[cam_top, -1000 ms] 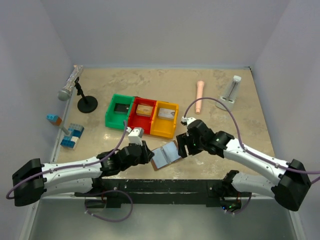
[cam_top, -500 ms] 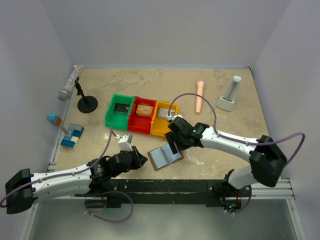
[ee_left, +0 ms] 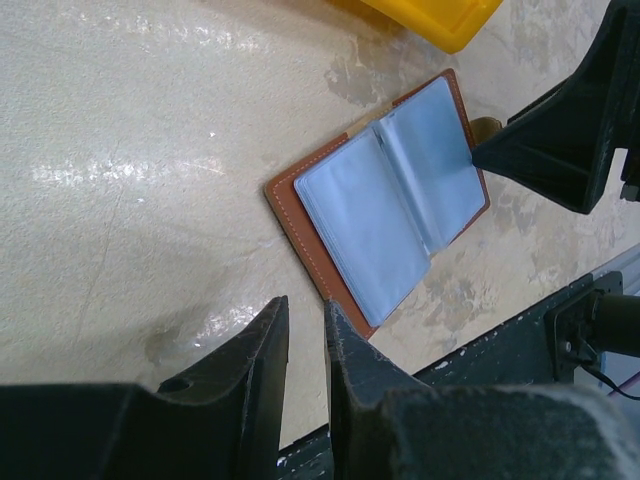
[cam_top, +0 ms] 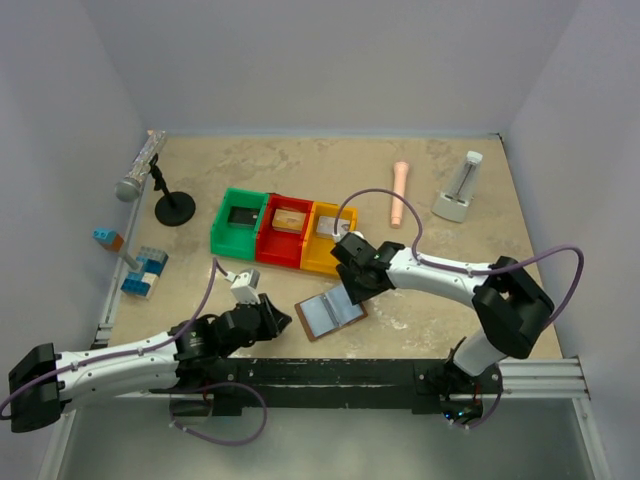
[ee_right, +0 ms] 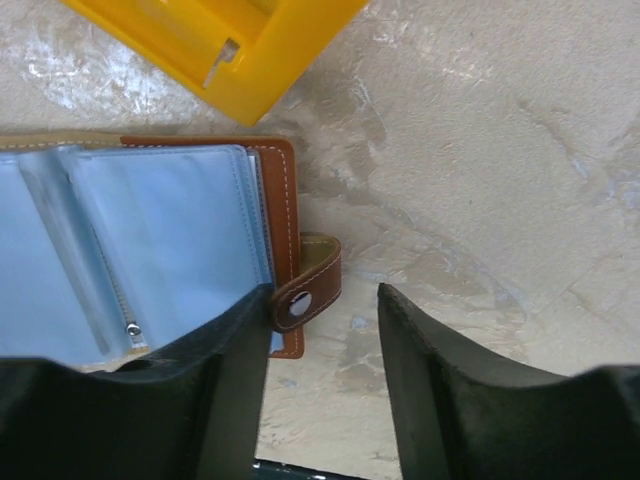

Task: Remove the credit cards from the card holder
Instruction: Remove the credit card from the card holder.

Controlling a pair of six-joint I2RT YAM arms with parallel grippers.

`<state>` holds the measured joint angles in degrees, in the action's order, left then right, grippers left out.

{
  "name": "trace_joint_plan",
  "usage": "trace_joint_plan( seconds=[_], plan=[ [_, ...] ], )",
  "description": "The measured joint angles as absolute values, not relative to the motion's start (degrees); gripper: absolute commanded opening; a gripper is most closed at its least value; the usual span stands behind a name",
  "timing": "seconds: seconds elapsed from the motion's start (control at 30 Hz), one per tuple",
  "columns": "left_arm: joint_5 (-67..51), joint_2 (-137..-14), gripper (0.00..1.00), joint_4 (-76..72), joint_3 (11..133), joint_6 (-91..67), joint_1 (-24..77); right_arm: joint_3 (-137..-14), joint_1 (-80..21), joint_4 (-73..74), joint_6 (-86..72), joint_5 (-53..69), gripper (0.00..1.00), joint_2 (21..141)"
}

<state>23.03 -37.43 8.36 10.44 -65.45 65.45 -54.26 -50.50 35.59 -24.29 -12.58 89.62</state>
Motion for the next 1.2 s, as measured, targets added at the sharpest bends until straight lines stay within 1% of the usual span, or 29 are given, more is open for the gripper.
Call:
trace_joint_plan(
  seconds=[0.17,0.27,0.3,0.43,0.57,0.67,0.83,0.93,1.03,1.13,1.2],
  plan=[
    [23.29,-37.65,0.26,8.47,10.44,-65.41,65.45,-54.26,-49.47,35.46,-23.81,-12.58,0.19,89.56],
    [23.42,-37.93,0.25,8.49,10.44,-65.41,65.45,-54.22,-49.43,35.44,-23.44,-12.49,0.02,89.17],
    [23.46,-38.02,0.26,8.56,10.44,-65.39,65.45,-54.15,-49.43,35.46,-23.2,-12.51,0.0,88.92],
    [23.99,-38.2,0.26,9.02,10.52,-65.14,65.45,-52.66,-49.43,35.16,-23.18,-11.88,0.0,85.91],
    [25.36,-37.98,0.29,11.35,11.88,-63.7,65.45,-49.69,-49.43,34.94,-23.2,-8.86,0.0,78.39],
    [26.92,-37.52,0.33,12.75,14.17,-61.82,65.45,-47.92,-49.43,34.5,-23.53,-5.17,0.0,72.4],
    [27.18,-38.46,0.43,11.55,17.41,-58.35,65.45,-45.08,-49.43,32.58,-24.4,0.25,0.0,66.35],
    [25.19,-41.74,0.46,7.22,18.68,-55.9,65.45,-43.51,-49.43,31.11,-24.67,3.29,0.0,64.34],
    [20.78,-48.34,0.49,0.3,19.44,-52.88,65.45,-41.82,-49.43,28.62,-25.1,6.33,0.0,63.35],
    [17.34,-54.78,0.52,-3.05,20.91,-51.31,65.45,-40.69,-49.43,26.85,-25.8,8.56,0.0,62.98],
    [15.14,-58.65,0.53,-4.14,22.63,-50.7,65.45,-40.14,-49.43,25.82,-26.13,9.45,0.0,62.74]
  ],
)
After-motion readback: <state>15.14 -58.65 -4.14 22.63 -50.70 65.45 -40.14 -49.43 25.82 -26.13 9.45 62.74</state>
